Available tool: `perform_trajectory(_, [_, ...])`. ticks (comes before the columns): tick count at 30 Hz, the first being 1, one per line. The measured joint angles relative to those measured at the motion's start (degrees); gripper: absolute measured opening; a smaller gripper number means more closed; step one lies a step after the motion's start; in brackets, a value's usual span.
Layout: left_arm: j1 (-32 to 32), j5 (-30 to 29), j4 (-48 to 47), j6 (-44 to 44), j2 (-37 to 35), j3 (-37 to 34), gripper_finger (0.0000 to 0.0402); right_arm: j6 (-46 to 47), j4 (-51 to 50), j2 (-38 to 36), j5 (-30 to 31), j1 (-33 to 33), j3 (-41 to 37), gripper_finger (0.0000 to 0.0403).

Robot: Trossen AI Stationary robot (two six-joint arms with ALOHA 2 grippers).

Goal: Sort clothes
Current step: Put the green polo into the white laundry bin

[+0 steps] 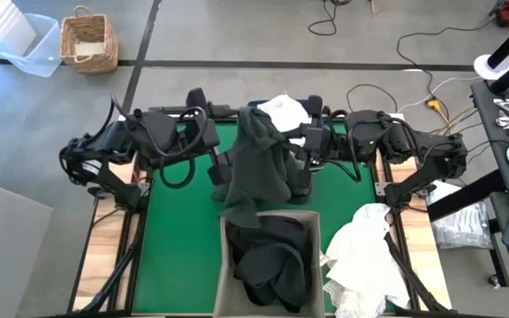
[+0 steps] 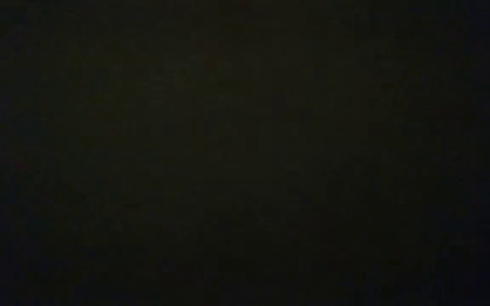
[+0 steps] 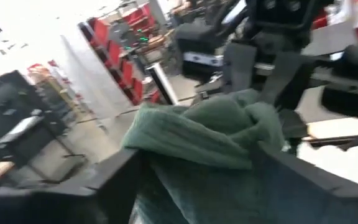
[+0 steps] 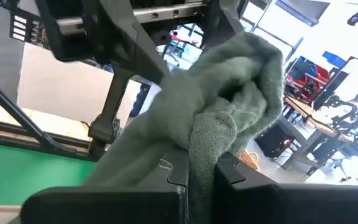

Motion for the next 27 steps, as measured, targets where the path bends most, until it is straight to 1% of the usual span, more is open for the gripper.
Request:
perform_trajectory(2, [0.0, -1.18, -1.44, 1.67, -0.39, 0.05, 0.0314, -0.42, 0.41, 0.0, 0.0, 0.0, 0.0, 0.0014])
perform_trajectory(5, [0.0, -1.57, -5.47, 2.17, -1.27, 0.05, 0.0351, -0.54, 1.54, -0.09, -0.91, 0.0, 0.0, 0.0013])
perform_trajectory(7, [0.0, -1.59, -8.05, 1.04, -1.97, 0.05, 0.0367, -0.86, 2.8, -0.33, -2.65, 0.0, 0.0, 0.0013])
perform_trajectory(10, [0.02, -1.17, -11.15, -2.6, -3.04, 0.05, 0.0383, -1.22, 4.98, -0.87, -3.61, 0.0, 0.39, 0.0013])
perform_trajectory(13, [0.07, 2.71, -13.62, -4.34, -3.64, 0.05, 0.039, -1.74, 6.43, -1.05, -5.09, 0.0, 1.95, 0.0013])
perform_trajectory(16, [0.09, 10.49, -14.2, -4.7, -3.64, -0.18, 0.0391, -1.97, 6.78, -0.55, -7.45, 0.0, 4.74, 0.0013])
perform_trajectory(17, [0.08, 12.43, -14.05, -4.67, -3.55, -0.47, 0.0391, -1.99, 6.84, -0.16, -7.96, 0.0, 5.83, 0.0013])
perform_trajectory(19, [0.02, 14.42, -12.76, -4.46, -3.35, -1.21, 0.0391, -2.13, 6.68, 0.48, -8.67, 0.0, 7.79, 0.0013])
perform_trajectory(27, [0.08, 14.36, 1.8, -3.83, -3.23, -8.27, 0.0391, -2.82, 4.42, 4.57, -8.71, -0.02, 12.53, 0.0013])
